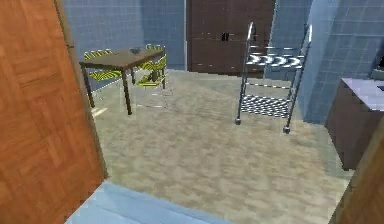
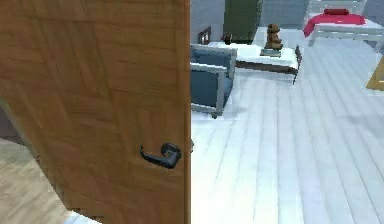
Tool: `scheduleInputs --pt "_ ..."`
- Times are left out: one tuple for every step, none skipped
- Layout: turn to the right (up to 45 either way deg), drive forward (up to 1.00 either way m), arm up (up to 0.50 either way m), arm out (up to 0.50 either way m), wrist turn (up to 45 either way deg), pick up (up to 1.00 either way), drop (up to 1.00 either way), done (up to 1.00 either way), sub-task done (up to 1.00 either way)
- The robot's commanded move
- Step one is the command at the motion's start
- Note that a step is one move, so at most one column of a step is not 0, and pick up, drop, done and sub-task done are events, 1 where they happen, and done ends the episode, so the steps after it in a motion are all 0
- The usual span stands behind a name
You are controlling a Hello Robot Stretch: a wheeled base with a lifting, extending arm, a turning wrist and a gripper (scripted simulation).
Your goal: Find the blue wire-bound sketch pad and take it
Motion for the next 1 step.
scheduleInputs --pt "0.0 0.60 0.00 0.00 0.0 0.00 0.00 0.00 0.00"
